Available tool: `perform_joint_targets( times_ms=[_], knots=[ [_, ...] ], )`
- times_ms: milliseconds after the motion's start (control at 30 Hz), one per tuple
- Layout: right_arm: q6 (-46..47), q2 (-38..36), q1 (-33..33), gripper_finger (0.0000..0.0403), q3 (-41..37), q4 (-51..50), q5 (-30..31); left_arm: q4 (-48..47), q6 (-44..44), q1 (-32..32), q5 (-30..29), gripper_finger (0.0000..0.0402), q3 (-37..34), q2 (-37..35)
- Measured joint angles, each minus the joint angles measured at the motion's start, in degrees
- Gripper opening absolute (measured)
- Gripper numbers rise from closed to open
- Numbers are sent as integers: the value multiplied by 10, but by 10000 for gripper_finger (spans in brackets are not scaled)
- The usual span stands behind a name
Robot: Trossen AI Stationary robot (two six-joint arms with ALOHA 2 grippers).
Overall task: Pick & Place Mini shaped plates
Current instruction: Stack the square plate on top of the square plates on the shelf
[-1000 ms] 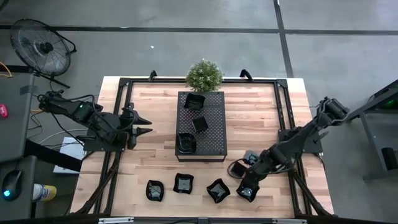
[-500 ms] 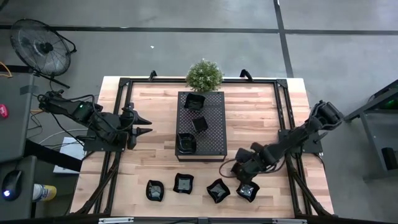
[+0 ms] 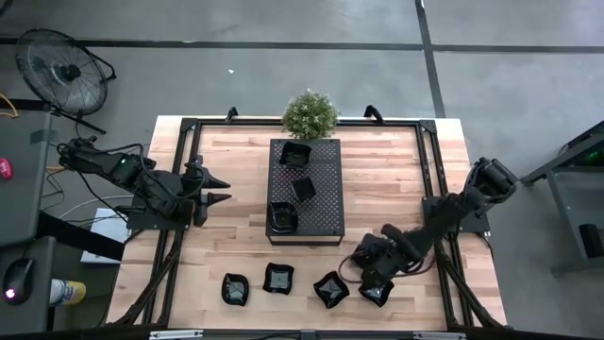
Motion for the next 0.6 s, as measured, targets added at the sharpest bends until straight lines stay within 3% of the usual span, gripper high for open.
perform_joint_targets(
  times_ms=[133, 300, 600],
  knots=[
    [65, -21, 23, 113, -43, 43, 9, 0, 0, 0, -2, 133, 0, 0],
    [51, -54, 36, 113, -61, 58, 32, 0, 0, 0, -2, 134, 0, 0],
    [56, -100, 33, 113, -116, 108, 0, 0, 0, 0, -3, 134, 0, 0]
  ],
)
